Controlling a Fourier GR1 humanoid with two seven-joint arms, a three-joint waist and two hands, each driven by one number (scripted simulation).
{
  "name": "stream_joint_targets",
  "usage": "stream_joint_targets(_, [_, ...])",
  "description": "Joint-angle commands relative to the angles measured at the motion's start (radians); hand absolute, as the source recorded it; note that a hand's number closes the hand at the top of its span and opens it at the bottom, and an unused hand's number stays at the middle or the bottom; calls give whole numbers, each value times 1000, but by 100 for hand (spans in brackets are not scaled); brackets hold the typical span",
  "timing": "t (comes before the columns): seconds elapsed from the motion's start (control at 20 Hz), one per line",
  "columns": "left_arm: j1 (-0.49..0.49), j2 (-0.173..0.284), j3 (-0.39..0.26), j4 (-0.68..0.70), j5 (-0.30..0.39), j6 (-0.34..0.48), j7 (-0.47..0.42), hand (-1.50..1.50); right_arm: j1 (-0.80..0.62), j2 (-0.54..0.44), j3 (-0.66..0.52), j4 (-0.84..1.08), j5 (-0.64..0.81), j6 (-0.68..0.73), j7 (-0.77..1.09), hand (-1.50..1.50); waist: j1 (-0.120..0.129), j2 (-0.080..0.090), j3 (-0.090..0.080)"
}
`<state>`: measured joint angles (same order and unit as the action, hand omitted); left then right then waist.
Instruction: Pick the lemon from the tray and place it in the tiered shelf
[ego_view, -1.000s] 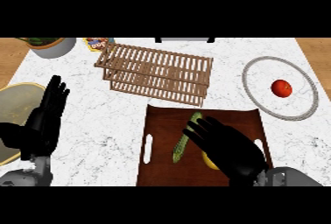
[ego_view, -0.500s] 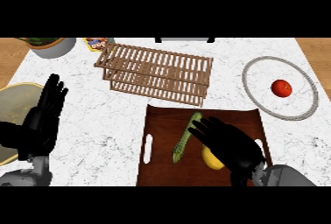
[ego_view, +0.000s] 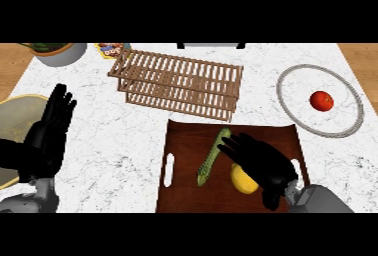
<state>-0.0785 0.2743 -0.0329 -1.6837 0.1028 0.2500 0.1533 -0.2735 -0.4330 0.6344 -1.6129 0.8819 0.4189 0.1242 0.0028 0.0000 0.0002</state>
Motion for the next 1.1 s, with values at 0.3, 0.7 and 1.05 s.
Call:
stream_joint_targets(0.3, [32, -72, 19, 9, -46, -27, -53, 0, 14, 155, -29, 167, 138, -64, -117, -150, 1, 0, 0])
stream_joint_targets(0.7, [-2, -76, 29, -1, -81, -37, 23, 0, 46, 154, -20, 260, 244, -45, -159, 150, -1, 0, 0])
stream_joint_targets(1.05, [5, -120, 32, 42, -88, -49, -50, 0, -28, 212, -43, 365, 329, -240, -291, 150, 2, 1, 0])
